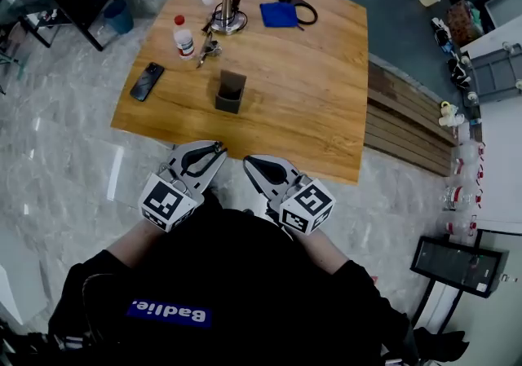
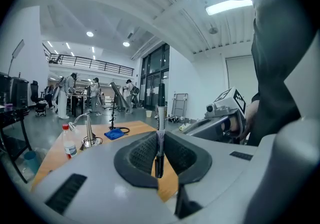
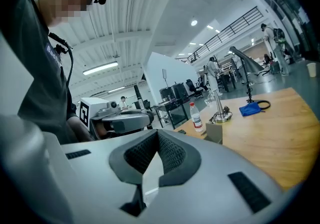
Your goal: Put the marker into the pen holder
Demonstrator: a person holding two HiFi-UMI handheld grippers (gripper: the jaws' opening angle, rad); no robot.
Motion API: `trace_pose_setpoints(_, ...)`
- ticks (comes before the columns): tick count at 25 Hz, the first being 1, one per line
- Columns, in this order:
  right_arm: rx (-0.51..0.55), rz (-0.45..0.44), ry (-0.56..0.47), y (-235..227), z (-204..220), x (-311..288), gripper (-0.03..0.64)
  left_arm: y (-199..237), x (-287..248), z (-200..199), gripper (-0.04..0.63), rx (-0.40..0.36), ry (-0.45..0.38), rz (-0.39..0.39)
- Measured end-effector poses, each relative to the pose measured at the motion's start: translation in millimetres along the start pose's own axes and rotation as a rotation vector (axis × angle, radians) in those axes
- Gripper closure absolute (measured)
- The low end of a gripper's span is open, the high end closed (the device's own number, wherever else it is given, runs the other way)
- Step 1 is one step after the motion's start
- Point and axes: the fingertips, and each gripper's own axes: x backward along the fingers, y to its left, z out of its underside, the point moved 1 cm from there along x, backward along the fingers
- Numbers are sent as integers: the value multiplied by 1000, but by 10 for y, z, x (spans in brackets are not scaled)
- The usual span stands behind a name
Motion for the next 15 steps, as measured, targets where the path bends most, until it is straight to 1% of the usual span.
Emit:
trace_pose_setpoints(5,-5,39,-10,-193,-205,-441,611,429,-141,-72,548,-34,-11,74)
trace_pose_setpoints(8,-8,69,-13,-295,-291,-656,611,650,-210,-41,548,-33,-7,116)
trace_pose_setpoints(11,-6,107,-19,-398,-393,-802,611,841,-283,-53,548,-31,-21,154)
trace_pose_setpoints(13,-6,135,-29,-478,-448,-863,611,976,-348,-48,548,-33,-30,169)
trace_pose_setpoints(15,-7,157,-30,-562,-468,-890,612,1109,-435,-25,548,-26,-37,167)
